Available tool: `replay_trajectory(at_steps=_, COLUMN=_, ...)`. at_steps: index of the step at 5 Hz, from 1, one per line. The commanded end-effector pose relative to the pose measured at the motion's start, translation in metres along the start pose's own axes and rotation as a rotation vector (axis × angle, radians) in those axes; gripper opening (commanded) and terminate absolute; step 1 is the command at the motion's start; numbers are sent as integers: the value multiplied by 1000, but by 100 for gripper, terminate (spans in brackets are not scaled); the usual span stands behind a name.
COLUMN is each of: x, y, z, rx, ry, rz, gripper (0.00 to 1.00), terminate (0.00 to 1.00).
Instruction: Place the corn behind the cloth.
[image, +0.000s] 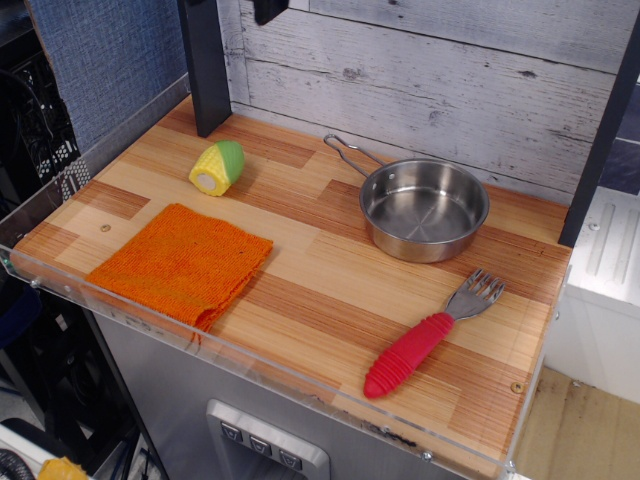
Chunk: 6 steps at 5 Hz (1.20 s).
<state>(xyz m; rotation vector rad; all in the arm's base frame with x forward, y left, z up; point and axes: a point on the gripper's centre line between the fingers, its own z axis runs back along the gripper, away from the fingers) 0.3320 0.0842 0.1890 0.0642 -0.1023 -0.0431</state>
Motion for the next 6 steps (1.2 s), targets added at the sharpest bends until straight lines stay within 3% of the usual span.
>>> replay_trajectory(at_steps=1, x=-6, y=-13, z=24, rx=12, ry=-50, rz=-92, gripper=100, terminate=0)
replay_trajectory(at_steps=5, x=-6, y=-13, z=24, rx=12, ry=-50, rz=-92, gripper=100, terminate=0)
replay_trajectory(at_steps=6, x=-6, y=-13, z=24, rx=12, ry=-50, rz=-92, gripper=100, terminate=100)
